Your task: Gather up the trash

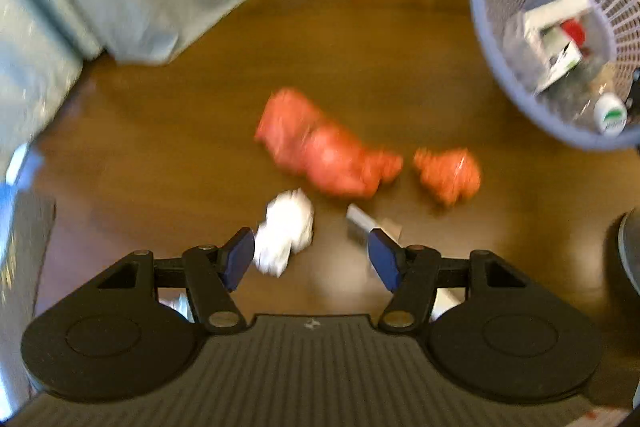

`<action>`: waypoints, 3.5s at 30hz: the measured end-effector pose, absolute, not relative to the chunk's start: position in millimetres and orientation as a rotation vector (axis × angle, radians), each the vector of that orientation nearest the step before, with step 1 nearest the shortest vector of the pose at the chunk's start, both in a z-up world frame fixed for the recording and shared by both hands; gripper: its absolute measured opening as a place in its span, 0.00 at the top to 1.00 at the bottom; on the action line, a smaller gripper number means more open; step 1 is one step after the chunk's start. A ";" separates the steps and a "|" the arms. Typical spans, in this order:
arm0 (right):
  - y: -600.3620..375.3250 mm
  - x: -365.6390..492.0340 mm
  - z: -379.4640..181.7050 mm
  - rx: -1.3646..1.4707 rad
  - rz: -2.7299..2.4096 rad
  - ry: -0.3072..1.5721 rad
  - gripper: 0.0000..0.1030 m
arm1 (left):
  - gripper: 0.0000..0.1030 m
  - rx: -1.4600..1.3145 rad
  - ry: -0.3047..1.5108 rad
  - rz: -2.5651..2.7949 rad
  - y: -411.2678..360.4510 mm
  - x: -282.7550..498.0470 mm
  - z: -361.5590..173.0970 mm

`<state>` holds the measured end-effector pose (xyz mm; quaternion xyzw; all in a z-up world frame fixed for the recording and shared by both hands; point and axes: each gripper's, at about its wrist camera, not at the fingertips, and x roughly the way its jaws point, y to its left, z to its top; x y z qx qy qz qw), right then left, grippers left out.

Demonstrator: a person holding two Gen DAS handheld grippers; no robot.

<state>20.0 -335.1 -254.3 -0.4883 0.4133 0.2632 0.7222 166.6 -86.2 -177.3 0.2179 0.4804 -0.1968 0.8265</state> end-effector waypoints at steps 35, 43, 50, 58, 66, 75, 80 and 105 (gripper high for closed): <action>-329.1 23.5 -256.6 -1.072 0.557 0.926 0.97 | 0.82 0.439 1.207 -0.420 -118.0 121.1 -282.5; -329.1 23.1 -256.7 -1.076 0.555 0.926 0.97 | 0.82 0.505 1.183 -0.448 -115.7 116.5 -268.3; -330.1 23.7 -256.9 -1.078 0.554 0.927 0.97 | 0.82 0.542 1.148 -0.423 -102.6 112.7 -246.1; -330.6 23.9 -257.0 -1.083 0.553 0.930 0.97 | 0.83 0.539 1.092 -0.407 -94.9 112.1 -214.7; -331.1 24.0 -257.0 -1.087 0.553 0.933 0.97 | 0.88 0.540 1.028 -0.438 -99.7 112.2 -183.5; -330.8 23.8 -257.0 -1.086 0.551 0.933 0.97 | 1.00 0.534 1.001 -0.463 -101.5 111.0 -169.5; -330.2 23.7 -257.0 -1.086 0.551 0.933 0.97 | 0.92 0.448 1.072 -0.417 -80.9 108.7 -194.6; -330.9 23.0 -256.2 -1.097 0.552 0.939 0.96 | 0.83 0.380 1.283 -0.450 -65.4 73.4 -284.8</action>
